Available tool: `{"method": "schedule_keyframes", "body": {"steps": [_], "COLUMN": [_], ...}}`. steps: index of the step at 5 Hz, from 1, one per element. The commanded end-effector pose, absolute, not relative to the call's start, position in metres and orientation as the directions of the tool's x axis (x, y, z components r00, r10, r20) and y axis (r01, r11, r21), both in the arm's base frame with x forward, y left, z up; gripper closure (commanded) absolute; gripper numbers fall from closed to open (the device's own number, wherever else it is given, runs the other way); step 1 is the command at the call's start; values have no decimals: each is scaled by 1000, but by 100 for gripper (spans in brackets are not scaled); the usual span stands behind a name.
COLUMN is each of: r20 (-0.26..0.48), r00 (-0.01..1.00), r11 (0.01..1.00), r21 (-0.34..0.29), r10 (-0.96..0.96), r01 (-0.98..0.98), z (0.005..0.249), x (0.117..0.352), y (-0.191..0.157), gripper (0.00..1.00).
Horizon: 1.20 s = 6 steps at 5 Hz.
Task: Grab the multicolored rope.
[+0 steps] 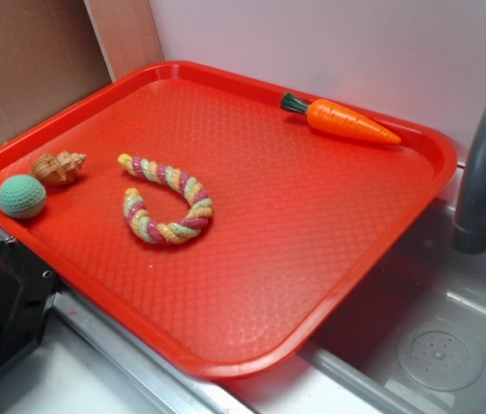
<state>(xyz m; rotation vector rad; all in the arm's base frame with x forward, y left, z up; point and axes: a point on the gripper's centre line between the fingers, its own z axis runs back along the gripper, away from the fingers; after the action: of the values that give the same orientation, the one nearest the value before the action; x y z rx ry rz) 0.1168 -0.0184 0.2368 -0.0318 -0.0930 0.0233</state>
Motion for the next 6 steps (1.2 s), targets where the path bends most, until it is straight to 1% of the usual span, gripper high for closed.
{"method": "schedule_keyframes", "body": {"steps": [1,2,3,4,5,6], "r20": [92,-28,76,129,127,117], "r00": [995,971,923,826,807,836], "r11": [999,967,923,834,817,844], "r21": [-33,105,57,-21,-57,-49], "r10": [25,237,377,548,576,537], "r01": [-22,-233,-381,-551,-574,-535], "z": [237,187,140,100,66,43], "x": [117,140,177,205,217,227], "y": [-18,-7,-24,-33,-32,-29], "gripper": [0,0,0,0,0,0]}}
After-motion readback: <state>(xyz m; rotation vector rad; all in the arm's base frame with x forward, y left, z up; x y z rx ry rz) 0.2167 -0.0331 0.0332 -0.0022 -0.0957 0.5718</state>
